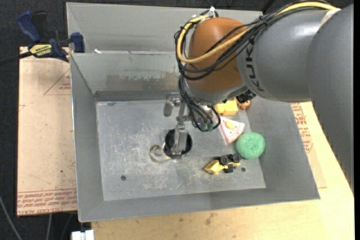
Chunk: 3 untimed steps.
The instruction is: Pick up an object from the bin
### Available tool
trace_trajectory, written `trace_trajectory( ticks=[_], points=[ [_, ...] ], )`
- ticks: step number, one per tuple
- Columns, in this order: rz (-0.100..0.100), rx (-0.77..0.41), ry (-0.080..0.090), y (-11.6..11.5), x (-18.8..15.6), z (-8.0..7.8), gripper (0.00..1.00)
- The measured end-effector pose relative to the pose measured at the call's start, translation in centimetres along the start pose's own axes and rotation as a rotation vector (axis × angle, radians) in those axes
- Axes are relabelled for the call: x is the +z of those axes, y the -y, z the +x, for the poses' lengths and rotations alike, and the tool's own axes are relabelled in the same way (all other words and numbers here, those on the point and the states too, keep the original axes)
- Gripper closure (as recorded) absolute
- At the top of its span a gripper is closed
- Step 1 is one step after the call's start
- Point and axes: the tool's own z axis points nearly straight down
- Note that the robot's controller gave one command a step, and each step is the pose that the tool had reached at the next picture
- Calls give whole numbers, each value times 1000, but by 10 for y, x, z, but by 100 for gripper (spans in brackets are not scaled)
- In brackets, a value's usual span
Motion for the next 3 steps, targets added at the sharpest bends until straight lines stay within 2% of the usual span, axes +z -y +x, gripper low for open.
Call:
trace_trajectory(
  ticks=[1, 2, 3],
  points=[
    [-1, 2, 8, 0, -5, -2, 0],
    [0, -110, 7, 49, 16, 36, 100],
    [0, -110, 7, 49, 16, 36, 0]
  ],
)
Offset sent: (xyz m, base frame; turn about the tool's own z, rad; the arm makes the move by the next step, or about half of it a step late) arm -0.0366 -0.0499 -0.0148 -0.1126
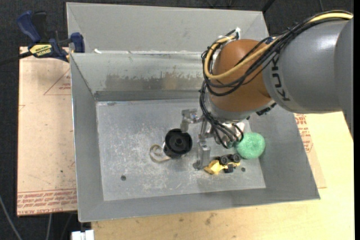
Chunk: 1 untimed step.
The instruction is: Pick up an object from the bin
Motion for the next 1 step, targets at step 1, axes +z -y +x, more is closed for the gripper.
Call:
trace_trajectory(
  ticks=[1],
  points=[
    [0, 0, 0, 0, 0, 0, 0]
  ],
)
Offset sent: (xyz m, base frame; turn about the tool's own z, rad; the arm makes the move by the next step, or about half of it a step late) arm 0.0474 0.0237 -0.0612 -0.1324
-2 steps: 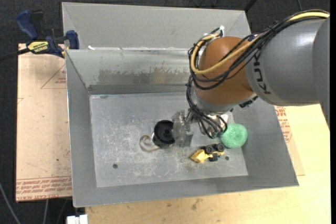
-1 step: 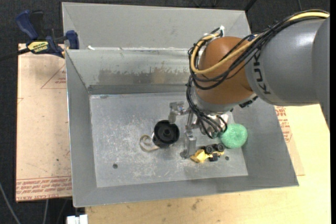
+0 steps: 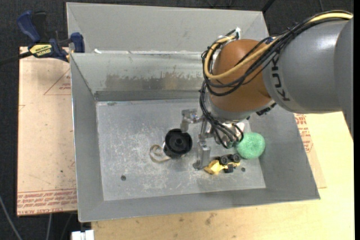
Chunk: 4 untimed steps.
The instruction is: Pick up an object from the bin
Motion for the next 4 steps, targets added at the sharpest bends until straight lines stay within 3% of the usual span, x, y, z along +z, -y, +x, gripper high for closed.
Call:
trace_trajectory(
  ticks=[1, 2, 3, 4],
  points=[
    [2, -67, 8, -9, 29, -28, 0],
    [0, -97, 1, -21, 56, -36, 100],
    [0, -97, 1, -21, 56, -36, 0],
    [0, -96, 1, -21, 56, -36, 100]
  ],
)
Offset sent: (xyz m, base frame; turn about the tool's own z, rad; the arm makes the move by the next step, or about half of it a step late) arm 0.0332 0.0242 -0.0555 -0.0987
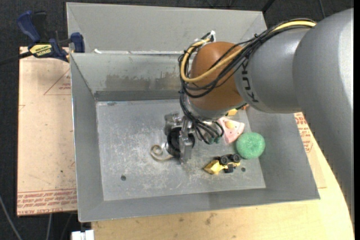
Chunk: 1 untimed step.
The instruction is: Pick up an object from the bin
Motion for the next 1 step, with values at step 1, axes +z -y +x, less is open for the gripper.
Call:
trace_trajectory(
  ticks=[1],
  points=[
    [0, 0, 0, 0, 0, 0, 100]
  ],
)
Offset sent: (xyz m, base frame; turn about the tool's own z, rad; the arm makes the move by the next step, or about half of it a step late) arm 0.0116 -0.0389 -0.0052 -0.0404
